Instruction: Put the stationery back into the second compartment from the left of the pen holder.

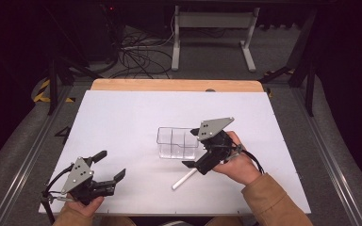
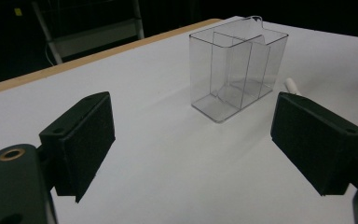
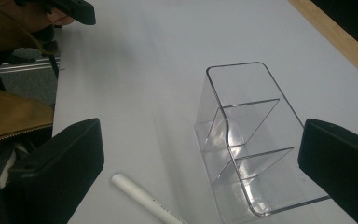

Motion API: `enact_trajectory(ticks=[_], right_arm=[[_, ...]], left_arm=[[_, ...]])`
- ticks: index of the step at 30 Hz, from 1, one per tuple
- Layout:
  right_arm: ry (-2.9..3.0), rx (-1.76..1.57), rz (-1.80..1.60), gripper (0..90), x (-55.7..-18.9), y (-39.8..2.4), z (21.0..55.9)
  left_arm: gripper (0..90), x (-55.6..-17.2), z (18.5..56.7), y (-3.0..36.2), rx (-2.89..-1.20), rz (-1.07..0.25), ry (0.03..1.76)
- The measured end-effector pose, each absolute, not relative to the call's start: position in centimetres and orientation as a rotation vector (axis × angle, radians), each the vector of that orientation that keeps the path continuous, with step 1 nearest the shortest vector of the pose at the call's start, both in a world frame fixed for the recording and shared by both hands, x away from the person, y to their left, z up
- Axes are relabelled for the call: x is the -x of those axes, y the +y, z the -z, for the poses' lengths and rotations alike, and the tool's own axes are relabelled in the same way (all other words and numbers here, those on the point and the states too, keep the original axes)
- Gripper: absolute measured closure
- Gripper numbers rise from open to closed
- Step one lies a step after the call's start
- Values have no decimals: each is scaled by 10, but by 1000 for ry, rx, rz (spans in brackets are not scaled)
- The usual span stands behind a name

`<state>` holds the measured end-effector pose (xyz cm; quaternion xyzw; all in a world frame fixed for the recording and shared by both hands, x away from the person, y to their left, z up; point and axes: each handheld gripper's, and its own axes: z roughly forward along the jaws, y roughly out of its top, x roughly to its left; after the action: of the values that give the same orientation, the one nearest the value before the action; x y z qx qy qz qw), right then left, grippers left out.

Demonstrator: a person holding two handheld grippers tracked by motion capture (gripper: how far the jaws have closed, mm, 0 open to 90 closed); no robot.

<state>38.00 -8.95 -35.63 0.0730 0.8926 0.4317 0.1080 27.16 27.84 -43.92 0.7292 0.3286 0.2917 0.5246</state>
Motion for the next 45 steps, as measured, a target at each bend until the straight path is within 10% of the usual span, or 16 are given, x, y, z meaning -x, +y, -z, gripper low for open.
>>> enact_trajectory(ticks=[19, 28, 45], right_arm=[[2702, 62, -1092, 61, -370, -74, 359], [2775, 141, -914, 320, -369, -68, 369], [2902, 268, -690, 447, -374, -60, 396]], left_arm=[[145, -272, 439, 278, -1749, -693, 784], [145, -272, 440, 279, -1746, -690, 786], [145, -272, 440, 279, -1749, -694, 782]])
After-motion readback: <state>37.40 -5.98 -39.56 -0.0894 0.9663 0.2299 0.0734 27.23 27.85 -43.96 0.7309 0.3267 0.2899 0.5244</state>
